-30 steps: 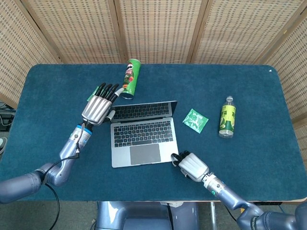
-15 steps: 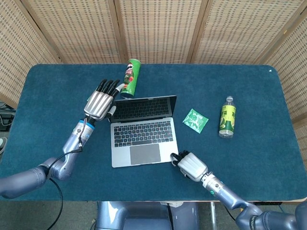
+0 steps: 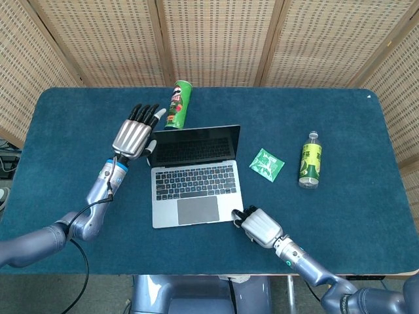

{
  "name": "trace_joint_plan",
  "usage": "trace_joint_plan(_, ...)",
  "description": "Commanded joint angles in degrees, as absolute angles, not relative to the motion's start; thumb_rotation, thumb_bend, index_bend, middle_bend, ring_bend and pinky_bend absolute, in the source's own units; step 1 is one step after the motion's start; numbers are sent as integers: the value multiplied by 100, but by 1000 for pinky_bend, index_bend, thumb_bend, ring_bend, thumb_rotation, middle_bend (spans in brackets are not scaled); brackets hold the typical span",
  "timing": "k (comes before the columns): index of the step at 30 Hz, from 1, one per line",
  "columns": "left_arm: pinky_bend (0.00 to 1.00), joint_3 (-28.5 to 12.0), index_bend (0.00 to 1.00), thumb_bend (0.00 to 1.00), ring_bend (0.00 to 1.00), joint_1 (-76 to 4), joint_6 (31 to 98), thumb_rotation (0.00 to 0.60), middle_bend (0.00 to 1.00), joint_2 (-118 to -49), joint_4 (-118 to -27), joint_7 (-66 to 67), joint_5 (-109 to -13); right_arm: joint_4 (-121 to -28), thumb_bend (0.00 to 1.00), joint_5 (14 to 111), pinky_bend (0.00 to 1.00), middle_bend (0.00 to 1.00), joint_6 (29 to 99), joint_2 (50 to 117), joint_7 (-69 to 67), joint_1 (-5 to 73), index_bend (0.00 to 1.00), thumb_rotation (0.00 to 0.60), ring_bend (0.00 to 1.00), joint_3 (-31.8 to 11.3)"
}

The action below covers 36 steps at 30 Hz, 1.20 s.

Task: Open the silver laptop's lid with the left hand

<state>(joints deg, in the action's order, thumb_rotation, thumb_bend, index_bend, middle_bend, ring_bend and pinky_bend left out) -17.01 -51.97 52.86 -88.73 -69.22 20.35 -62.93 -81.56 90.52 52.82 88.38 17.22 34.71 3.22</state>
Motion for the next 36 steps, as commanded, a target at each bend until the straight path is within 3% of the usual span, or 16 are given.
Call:
trace_joint_plan(1,0,-1674,0,441,0,-5131,5373,600,0,-8767,-7059,1847,-6431,-8184,709,9071,348,435,5347,8843,1697,3463,418,600,308,303)
trace_joint_plan(12,0,-1516,0,441,0,-4736,6084,600,0,-8036,-7927,968,-7406,-8725,696,9500,348,434,6178,8509,1190,3453,418,600,308,40)
trace_joint_plan(15,0,-1506,0,441,0,-4546,6475,600,0,-7686,-8291,752,-7732,-9040,694,9615,348,435,6666,8129,1036,3401,418,600,308,-197)
trace_joint_plan(21,0,-1336,0,428,0,-3902,7303,600,0,-7054,-8829,770,-8014,-9173,692,9770,340,423,7389,7252,648,3063,416,600,308,-213)
trace_joint_plan(24,0,-1208,0,317,0,-3440,7683,600,0,-6853,-9080,653,-7880,-8939,605,9756,264,386,7910,7016,298,2751,402,600,285,-196)
trace_joint_plan(25,0,-1141,0,212,0,-3261,7808,600,0,-6780,-9159,610,-7836,-8817,543,9734,216,361,8095,6961,140,2621,392,600,261,-178)
trace_joint_plan(28,0,-934,0,5,0,-2774,8094,590,0,-6620,-9400,453,-7685,-8513,254,9625,60,233,8505,6885,-282,2279,323,600,141,-121)
trace_joint_plan(29,0,-858,0,0,0,-2620,8192,578,0,-6587,-9464,411,-7656,-8440,148,9554,22,169,8591,6862,-380,2166,281,600,80,-98)
trace_joint_plan(31,0,-633,0,0,0,-2228,8469,561,0,-6531,-9554,332,-7658,-8320,33,9317,0,68,8783,6814,-489,1879,204,600,12,-74)
trace_joint_plan(33,0,-437,0,0,0,-1924,8660,573,0,-6493,-9640,303,-7676,-8235,0,9195,0,8,8972,6803,-559,1674,136,600,0,-78)
trace_joint_plan(36,0,-142,0,0,0,-1494,8928,600,0,-6381,-9821,256,-7792,-8098,0,9125,0,0,9310,6832,-630,1391,81,600,0,-98)
